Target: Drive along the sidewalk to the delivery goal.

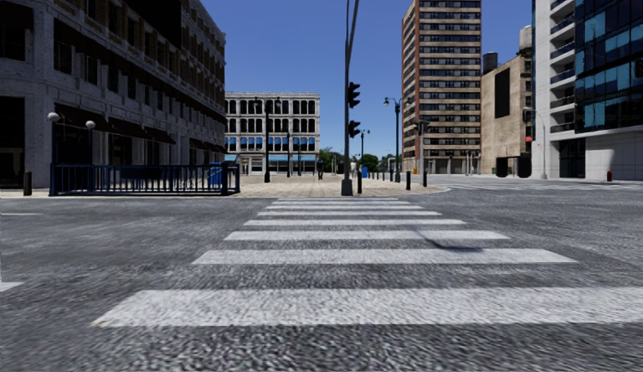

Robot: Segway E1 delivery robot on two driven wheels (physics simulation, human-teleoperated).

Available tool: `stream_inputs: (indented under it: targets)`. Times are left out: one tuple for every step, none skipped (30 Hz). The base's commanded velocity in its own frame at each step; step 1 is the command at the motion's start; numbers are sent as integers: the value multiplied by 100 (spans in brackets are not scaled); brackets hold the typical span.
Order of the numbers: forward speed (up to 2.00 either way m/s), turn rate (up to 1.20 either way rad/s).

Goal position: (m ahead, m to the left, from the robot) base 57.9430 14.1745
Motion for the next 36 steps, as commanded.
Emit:
stream_inputs:
  targets:
    - [200,0]
    - [200,0]
    - [200,0]
    - [200,0]
    - [200,0]
    - [200,0]
    - [200,0]
    - [200,0]
    - [200,0]
    - [200,0]
    - [200,0]
    - [200,0]
    - [200,0]
    - [200,0]
    - [200,0]
    - [200,0]
    - [200,0]
    - [200,0]
    - [200,0]
    - [200,0]
    - [200,0]
    - [200,0]
    - [200,0]
    - [200,0]
    - [200,0]
    - [200,0]
    - [200,0]
    - [200,0]
    - [200,0]
    - [200,0]
    - [200,0]
    - [200,0]
    - [200,0]
    - [200,0]
    - [200,0]
    - [200,0]
